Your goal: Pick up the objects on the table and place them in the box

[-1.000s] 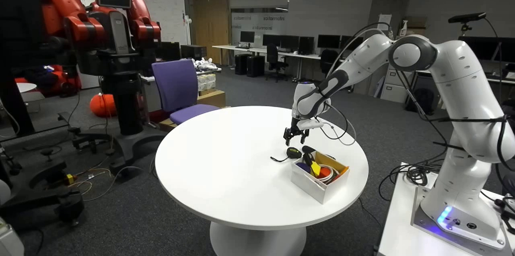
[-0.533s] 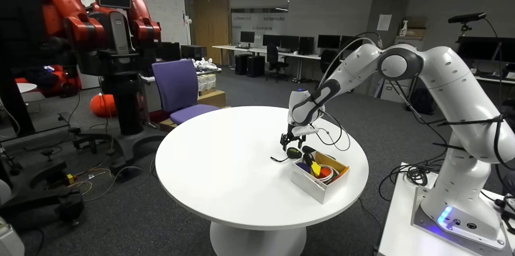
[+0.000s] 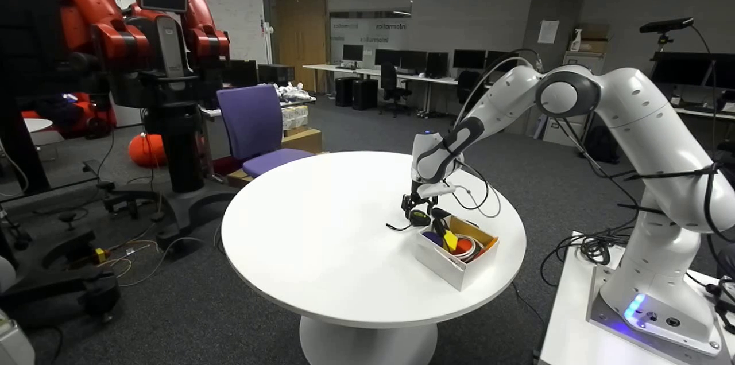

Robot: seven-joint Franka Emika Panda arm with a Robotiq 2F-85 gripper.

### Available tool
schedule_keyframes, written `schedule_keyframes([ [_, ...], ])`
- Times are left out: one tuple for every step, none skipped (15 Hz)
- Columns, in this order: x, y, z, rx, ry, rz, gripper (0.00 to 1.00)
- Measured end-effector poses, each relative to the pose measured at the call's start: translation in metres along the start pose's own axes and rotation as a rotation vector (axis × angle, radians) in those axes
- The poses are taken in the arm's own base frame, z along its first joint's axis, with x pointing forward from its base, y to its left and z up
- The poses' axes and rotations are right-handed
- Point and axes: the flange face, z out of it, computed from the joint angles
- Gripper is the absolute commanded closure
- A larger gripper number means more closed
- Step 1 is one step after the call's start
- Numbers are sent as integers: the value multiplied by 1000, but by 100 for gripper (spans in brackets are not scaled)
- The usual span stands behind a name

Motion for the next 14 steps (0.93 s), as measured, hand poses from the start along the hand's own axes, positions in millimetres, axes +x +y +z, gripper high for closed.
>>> schedule_keyframes([
  [0, 0, 1, -2, -1, 0, 21],
  [0, 1, 2, -3, -2, 0, 26],
  [0, 1, 2, -4, -2, 0, 28],
  [0, 1, 2, -4, -2, 0, 36],
  [0, 1, 2, -4, -2, 0, 43],
  [0, 1, 2, -4, -2, 0, 49],
  [0, 1, 2, -4, -1, -1, 49],
  [0, 0, 2, -4, -1, -1, 49],
  [0, 0, 2, -4, -1, -1, 49],
  [0, 0, 2, -4, -1, -1, 49],
  [0, 0, 2, -4, -1, -2, 49],
  [0, 0, 2, -5, -1, -3, 49],
  [0, 0, 1, -6, 0, -5, 49],
  [-1, -1, 0, -6, 1, -7, 49],
])
